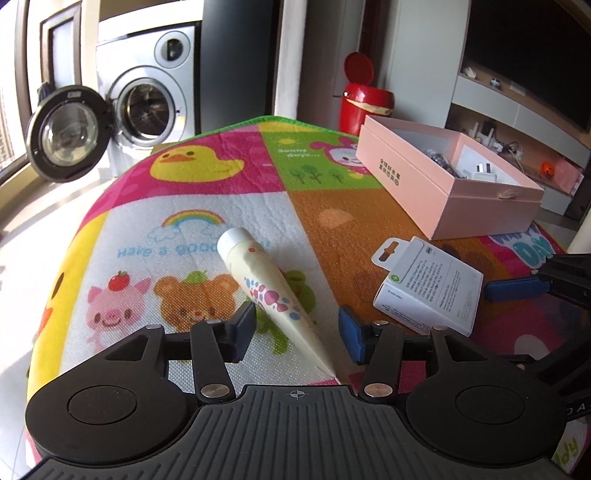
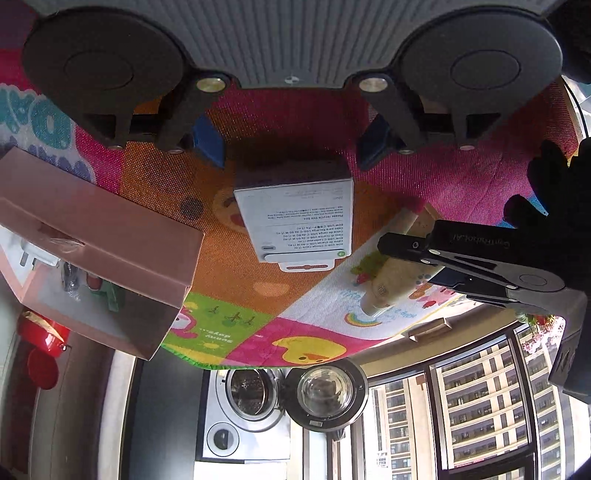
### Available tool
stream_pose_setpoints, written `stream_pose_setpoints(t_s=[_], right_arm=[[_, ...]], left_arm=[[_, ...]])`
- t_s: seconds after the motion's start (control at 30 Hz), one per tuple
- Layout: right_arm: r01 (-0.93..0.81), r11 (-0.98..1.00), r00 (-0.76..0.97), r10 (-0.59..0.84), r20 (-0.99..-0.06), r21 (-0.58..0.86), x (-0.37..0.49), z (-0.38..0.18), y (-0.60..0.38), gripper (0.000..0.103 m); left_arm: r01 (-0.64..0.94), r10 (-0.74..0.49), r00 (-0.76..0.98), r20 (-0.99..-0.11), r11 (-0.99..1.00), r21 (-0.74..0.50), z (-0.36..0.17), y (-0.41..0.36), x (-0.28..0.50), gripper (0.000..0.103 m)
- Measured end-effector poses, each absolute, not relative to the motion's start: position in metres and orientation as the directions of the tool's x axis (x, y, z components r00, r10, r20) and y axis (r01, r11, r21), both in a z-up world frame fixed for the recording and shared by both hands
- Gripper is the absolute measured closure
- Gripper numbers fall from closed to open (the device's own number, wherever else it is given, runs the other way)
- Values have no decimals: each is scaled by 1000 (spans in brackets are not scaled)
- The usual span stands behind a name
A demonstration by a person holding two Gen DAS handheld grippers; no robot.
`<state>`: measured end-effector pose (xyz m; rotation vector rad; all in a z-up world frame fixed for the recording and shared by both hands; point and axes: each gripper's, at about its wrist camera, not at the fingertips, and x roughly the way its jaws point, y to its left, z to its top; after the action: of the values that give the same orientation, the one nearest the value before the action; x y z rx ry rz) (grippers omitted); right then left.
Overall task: Organize rigid objects
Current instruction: 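Grasp the white boxed cable package with the right gripper while left holds the tube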
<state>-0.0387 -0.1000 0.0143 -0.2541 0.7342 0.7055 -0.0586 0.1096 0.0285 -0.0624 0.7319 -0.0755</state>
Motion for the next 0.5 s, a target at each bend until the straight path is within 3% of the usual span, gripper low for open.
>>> stream_pose_setpoints(t_s=[0.07,0.2,0.27,0.5], right_arm=[[-687,727,518,511,-686,23,-41,10,-97,6],[-688,725,511,503,-697,20,-41,9,-93,0],[-689,725,512,502,-697,15,-42,9,-92,0],[-694,720,513,509,-692,15,-43,9,-93,0]], left_arm=[[7,-100,745,-660,990,-142,28,115,-54,48],[-65,-91,743,-663,976,-207,30,127,-44,57],[-90,-61,743,-667,978,-190,30,127,-39,63],[-107,-35,736,-676,980,-168,30,125,-20,64]])
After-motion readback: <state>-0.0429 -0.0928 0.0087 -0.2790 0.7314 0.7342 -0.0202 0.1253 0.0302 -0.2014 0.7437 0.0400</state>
